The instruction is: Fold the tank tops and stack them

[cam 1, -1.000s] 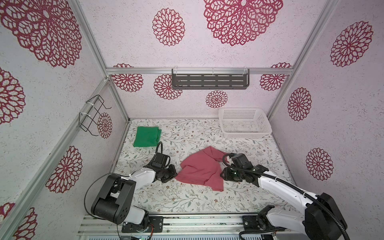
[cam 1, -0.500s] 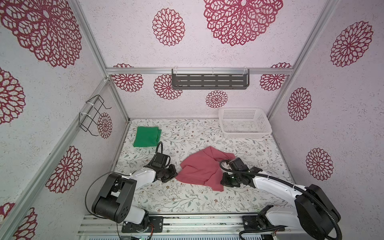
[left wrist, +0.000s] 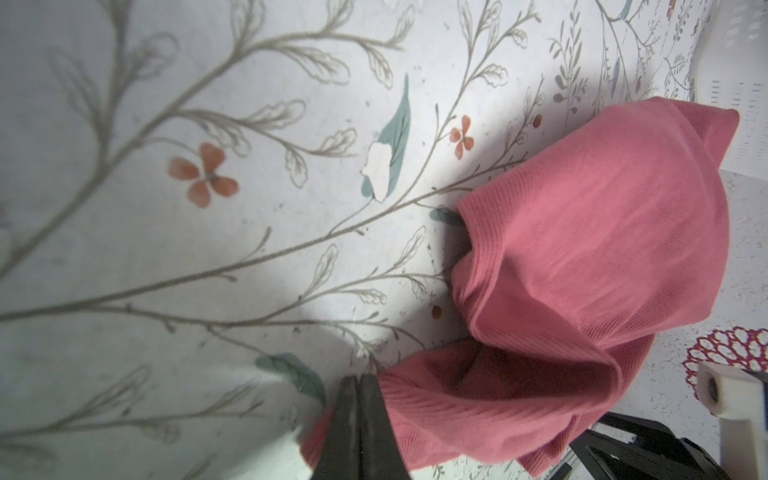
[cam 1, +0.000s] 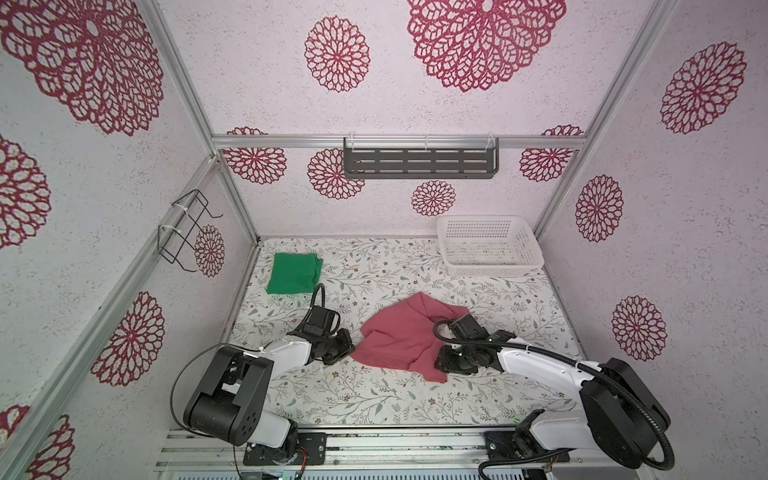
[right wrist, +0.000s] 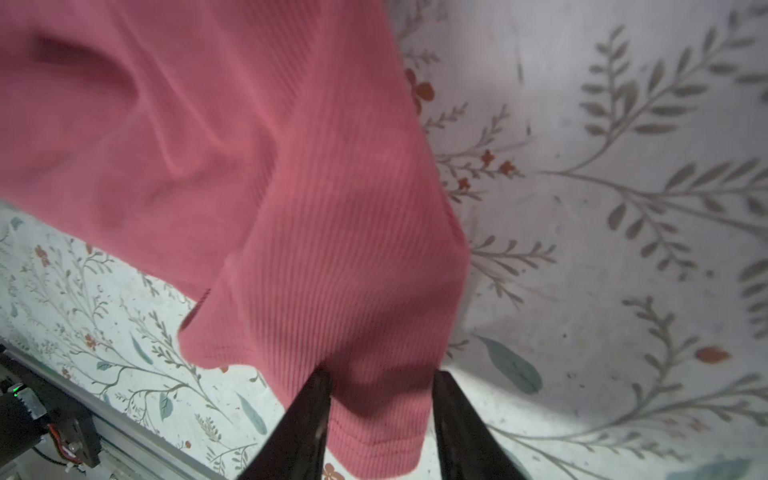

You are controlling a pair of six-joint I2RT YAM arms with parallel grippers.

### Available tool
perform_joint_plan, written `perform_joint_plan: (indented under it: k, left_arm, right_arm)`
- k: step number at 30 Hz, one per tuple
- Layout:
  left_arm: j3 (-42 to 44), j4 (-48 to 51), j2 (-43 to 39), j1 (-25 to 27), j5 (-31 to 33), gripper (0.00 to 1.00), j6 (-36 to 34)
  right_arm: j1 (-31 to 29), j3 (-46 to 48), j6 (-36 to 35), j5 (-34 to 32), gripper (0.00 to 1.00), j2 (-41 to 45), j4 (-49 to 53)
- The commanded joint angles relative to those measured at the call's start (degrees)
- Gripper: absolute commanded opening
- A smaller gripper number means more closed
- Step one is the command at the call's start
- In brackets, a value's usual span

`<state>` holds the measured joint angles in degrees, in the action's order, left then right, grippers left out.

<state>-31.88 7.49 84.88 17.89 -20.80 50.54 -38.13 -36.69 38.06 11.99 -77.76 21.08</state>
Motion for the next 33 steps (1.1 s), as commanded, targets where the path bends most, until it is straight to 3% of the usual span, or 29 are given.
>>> perform_joint_plan:
  k: [1, 4, 10, 15, 17, 19, 23, 28, 33]
  left_arm:
    - [1.0, -0.5, -0.2, -0.8, 0.0, 0.0, -0.5]
    - [1.0, -0.6, -0.2, -0.8, 0.0, 0.0, -0.4]
    - [1.1, -0.8, -0.2, -0.9, -0.2, 0.0, -0.5]
    - [1.3, -1.5, -0.1, -1.1, -0.4, 0.0, -0.5]
    - [1.4, -1.9, 0.3, -1.1, -0.6, 0.0, -0.4]
    - [1.4, -2.5, 0.7, -1.1, -0.9, 0.0, -0.1]
    - [1.5, -3.2, 1.1, -1.1, -1.3, 0.0, 0.0]
    - [1.4, -3.5, 1.8, -1.1, -1.6, 0.0, -0.1]
    - [1.4, -3.9, 2.3, -1.1, -1.9, 0.0, 0.0]
  right_arm:
    - [-1.0, -1.0, -0.1, -1.5, 0.23, -0.3, 0.4]
    - [-1.6, -4.2, -1.5, -4.2, 0.0, 0.3, 3.3]
    - [-5.8, -17.4, -7.2, -13.8, 0.0, -5.3, 15.3]
    - [-13.4, -31.3, -11.4, -14.7, 0.0, -17.9, 19.0]
    - [-17.3, -36.2, -14.0, -12.5, 0.11, -22.4, 18.5]
    - [-19.8, -39.3, -15.9, -9.6, 0.3, -25.0, 18.0]
    - [-18.8, -36.9, -14.2, -7.2, 0.45, -22.4, 15.3]
    - [-13.6, -27.8, -9.2, -3.6, 0.46, -13.7, 10.1]
    - [-8.5, -17.8, -4.5, -0.7, 0.39, -5.0, 5.7]
